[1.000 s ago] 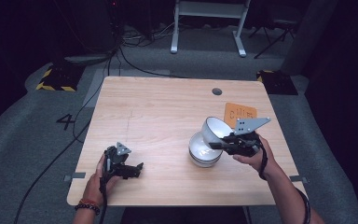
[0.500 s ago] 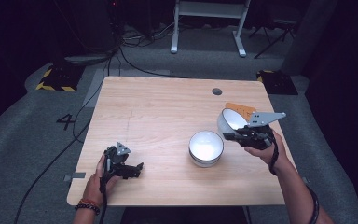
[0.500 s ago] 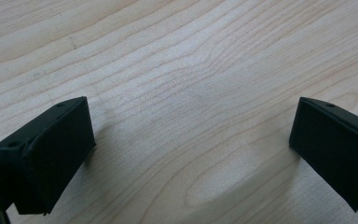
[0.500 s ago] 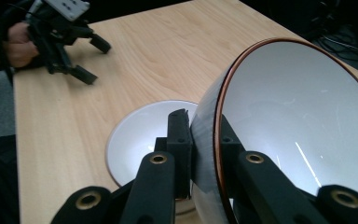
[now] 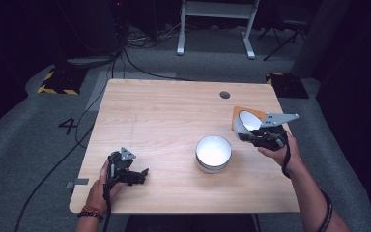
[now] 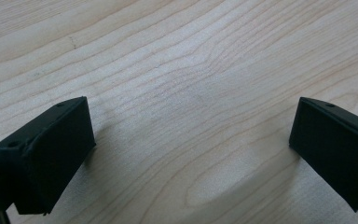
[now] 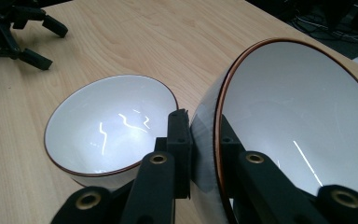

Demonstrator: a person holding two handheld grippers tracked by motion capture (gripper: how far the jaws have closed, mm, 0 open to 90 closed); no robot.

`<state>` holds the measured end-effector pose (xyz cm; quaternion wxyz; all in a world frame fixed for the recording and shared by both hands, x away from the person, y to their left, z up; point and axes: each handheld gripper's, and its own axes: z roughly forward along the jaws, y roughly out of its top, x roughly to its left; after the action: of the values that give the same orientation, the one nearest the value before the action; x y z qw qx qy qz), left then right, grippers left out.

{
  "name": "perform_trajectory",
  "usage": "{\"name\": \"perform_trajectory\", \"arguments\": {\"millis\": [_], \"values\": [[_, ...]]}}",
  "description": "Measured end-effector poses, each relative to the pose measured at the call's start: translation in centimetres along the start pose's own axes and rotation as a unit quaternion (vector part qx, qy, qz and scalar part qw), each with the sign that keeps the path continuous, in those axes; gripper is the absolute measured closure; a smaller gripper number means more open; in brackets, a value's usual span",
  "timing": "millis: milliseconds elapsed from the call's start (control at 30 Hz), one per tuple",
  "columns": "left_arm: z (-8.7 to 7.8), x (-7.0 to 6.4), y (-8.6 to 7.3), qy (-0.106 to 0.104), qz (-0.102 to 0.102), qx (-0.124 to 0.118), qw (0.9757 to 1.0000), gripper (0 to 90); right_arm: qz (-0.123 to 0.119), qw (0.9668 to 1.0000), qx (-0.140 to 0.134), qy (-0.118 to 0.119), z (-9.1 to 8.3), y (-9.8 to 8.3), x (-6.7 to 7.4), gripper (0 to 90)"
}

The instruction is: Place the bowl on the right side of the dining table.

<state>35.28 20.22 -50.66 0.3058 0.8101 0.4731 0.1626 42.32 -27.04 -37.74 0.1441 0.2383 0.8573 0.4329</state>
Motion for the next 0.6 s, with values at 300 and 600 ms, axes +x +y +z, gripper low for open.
{"name": "perform_trajectory", "arguments": {"millis": [300,600], "values": [[0.0,0.0,0.0,-0.001,0.000,0.001,1.0000,0.0,0.012,0.9995,0.019,-0.024,1.0,-0.6,-1.8,81.9],[0.0,0.0,0.0,-0.001,0.000,0.001,1.0000,0.0,0.027,0.9979,0.035,-0.046,1.8,-1.0,-3.8,81.9]]}}
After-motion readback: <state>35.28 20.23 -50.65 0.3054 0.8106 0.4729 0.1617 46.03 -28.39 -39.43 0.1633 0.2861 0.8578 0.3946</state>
